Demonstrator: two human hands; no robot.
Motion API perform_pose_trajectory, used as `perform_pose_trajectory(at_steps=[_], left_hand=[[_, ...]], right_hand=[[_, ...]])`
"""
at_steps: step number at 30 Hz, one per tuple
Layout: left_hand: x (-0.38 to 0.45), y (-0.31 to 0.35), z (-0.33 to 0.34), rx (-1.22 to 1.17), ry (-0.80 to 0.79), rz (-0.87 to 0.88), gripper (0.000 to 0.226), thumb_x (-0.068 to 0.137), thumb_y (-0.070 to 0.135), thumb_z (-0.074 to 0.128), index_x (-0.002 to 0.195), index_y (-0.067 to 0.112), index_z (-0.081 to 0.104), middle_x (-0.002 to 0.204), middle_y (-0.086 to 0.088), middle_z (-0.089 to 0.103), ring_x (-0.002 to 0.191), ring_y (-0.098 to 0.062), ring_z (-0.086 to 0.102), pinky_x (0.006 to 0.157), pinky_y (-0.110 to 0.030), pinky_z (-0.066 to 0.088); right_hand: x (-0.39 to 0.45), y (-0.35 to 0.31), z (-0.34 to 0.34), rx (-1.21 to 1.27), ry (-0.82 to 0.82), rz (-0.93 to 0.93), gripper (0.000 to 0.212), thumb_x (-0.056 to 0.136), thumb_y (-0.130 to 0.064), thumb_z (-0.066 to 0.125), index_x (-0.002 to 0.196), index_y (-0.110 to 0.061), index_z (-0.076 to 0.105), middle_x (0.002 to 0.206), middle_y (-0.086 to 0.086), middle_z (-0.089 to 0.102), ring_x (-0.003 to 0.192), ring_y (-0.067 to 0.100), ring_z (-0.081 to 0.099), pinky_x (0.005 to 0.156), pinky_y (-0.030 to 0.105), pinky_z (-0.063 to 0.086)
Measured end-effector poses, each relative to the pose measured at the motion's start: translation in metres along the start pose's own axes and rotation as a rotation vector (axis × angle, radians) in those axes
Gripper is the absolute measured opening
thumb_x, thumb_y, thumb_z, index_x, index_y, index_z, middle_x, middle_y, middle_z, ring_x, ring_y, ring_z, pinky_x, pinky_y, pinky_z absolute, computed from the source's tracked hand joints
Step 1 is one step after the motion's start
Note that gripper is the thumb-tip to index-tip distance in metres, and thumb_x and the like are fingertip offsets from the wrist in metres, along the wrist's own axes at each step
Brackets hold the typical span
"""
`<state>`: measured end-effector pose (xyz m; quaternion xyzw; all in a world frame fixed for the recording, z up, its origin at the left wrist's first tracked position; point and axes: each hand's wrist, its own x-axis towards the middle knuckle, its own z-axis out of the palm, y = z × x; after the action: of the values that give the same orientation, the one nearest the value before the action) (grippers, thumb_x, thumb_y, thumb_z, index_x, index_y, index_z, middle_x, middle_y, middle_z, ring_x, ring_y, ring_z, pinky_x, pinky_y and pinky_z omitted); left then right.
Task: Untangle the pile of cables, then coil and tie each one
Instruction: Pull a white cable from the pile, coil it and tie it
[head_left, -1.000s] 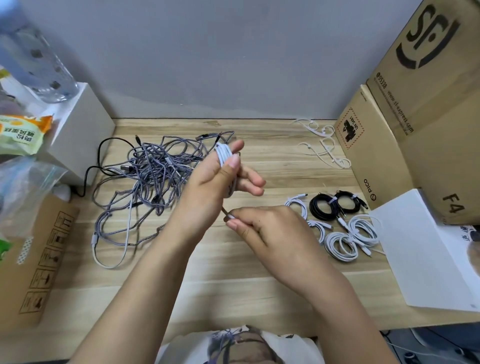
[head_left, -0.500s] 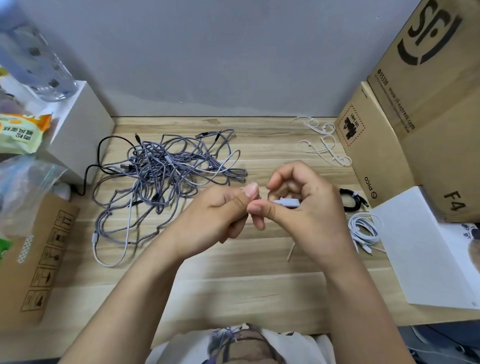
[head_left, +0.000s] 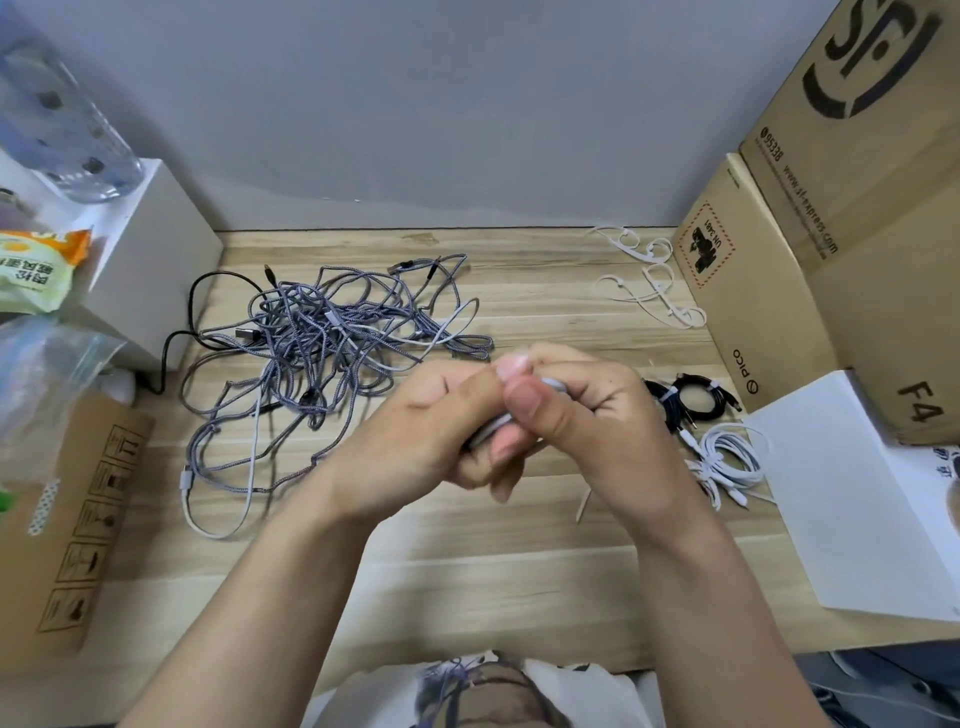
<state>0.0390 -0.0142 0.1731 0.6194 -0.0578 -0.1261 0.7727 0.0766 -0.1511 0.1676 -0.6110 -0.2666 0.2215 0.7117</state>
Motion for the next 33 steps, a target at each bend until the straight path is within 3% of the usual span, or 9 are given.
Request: perform_pose_trajectory(at_steps=[5, 10, 13, 15, 16, 20, 23, 27, 33], left_hand=[[0.017, -0.009, 0.001, 0.079, 0.208, 0.045, 0.048, 0.091, 0.035, 0.036, 0.045, 0.025, 0.047, 0.041, 0.008, 0.032, 0.04, -0.009, 0.026, 0.04, -0.017, 0.024], [0.025, -0.018, -0.023, -0.105, -0.169, 0.005, 0.039, 0.093, 0.044, 0.04, 0.068, 0.024, 0.061, 0.057, 0.008, 0.041, 0.052, -0.009, 0.037, 0.054, -0.018, 0.035], [0.035, -0.025, -0.033, -0.182, -0.183, -0.001, 0.027, 0.091, 0.042, 0.049, 0.076, 0.021, 0.056, 0.064, 0.012, 0.04, 0.057, -0.005, 0.035, 0.056, -0.015, 0.034], [0.047, -0.032, -0.036, -0.203, -0.089, -0.021, 0.025, 0.093, 0.036, 0.049, 0.072, 0.023, 0.054, 0.063, 0.014, 0.039, 0.055, -0.005, 0.031, 0.053, -0.014, 0.03], [0.052, -0.035, -0.037, -0.23, -0.032, -0.041, 0.028, 0.095, 0.03, 0.048, 0.069, 0.024, 0.055, 0.061, 0.013, 0.038, 0.054, -0.005, 0.029, 0.051, -0.014, 0.028], [0.068, -0.045, -0.044, -0.282, 0.119, -0.083, 0.034, 0.093, 0.025, 0.035, 0.063, 0.022, 0.053, 0.058, 0.009, 0.033, 0.052, -0.006, 0.025, 0.048, -0.014, 0.026], [0.077, -0.053, -0.051, -0.282, 0.193, -0.102, 0.029, 0.092, 0.026, 0.035, 0.068, 0.013, 0.044, 0.057, 0.011, 0.035, 0.051, -0.006, 0.026, 0.049, -0.014, 0.026], [0.083, -0.061, -0.057, -0.302, 0.249, -0.134, 0.027, 0.09, 0.027, 0.037, 0.07, 0.01, 0.04, 0.055, 0.011, 0.034, 0.051, -0.006, 0.027, 0.05, -0.017, 0.023], [0.086, -0.063, -0.058, -0.335, 0.267, -0.141, 0.026, 0.089, 0.027, 0.038, 0.07, 0.009, 0.041, 0.055, 0.01, 0.035, 0.052, -0.006, 0.027, 0.053, -0.022, 0.02]], right_hand=[[0.01, 0.014, -0.006, -0.296, 0.235, -0.048, 0.035, 0.073, -0.045, 0.063, 0.057, -0.015, 0.066, 0.067, 0.025, 0.051, 0.066, 0.038, 0.054, 0.058, 0.049, 0.047], [0.028, 0.017, -0.026, -0.213, 0.096, 0.01, 0.03, 0.068, -0.05, 0.072, 0.05, -0.028, 0.065, 0.06, 0.02, 0.054, 0.063, 0.048, 0.06, 0.058, 0.059, 0.049], [0.049, 0.023, -0.04, -0.15, -0.01, 0.062, 0.039, 0.067, -0.06, 0.07, 0.059, -0.022, 0.063, 0.059, -0.002, 0.064, 0.062, 0.019, 0.066, 0.058, 0.038, 0.054], [0.071, 0.036, -0.057, -0.154, -0.001, 0.057, 0.051, 0.068, -0.071, 0.055, 0.074, -0.02, 0.059, 0.07, -0.012, 0.063, 0.061, -0.005, 0.055, 0.058, 0.012, 0.043], [0.083, 0.047, -0.068, -0.186, 0.044, 0.102, 0.054, 0.072, -0.073, 0.049, 0.081, -0.021, 0.059, 0.08, -0.011, 0.062, 0.064, -0.007, 0.053, 0.061, 0.009, 0.04], [0.125, 0.115, -0.129, -0.496, 0.341, 0.415, 0.029, 0.089, -0.051, 0.053, 0.1, -0.025, 0.063, 0.115, -0.002, 0.051, 0.106, 0.008, 0.052, 0.091, 0.023, 0.039], [0.142, 0.156, -0.171, -0.796, 0.352, 0.651, 0.045, 0.089, -0.044, 0.057, 0.126, -0.019, 0.054, 0.143, 0.002, 0.034, 0.134, 0.021, 0.03, 0.109, 0.031, 0.025], [0.145, 0.186, -0.205, -1.081, 0.285, 0.861, 0.058, 0.09, -0.049, 0.05, 0.139, -0.018, 0.042, 0.157, 0.003, 0.012, 0.144, 0.023, 0.009, 0.113, 0.039, 0.015], [0.137, 0.2, -0.211, -1.187, 0.253, 0.741, 0.047, 0.094, -0.033, 0.049, 0.137, -0.016, 0.044, 0.152, -0.004, 0.029, 0.142, 0.018, 0.016, 0.111, 0.037, 0.016]])
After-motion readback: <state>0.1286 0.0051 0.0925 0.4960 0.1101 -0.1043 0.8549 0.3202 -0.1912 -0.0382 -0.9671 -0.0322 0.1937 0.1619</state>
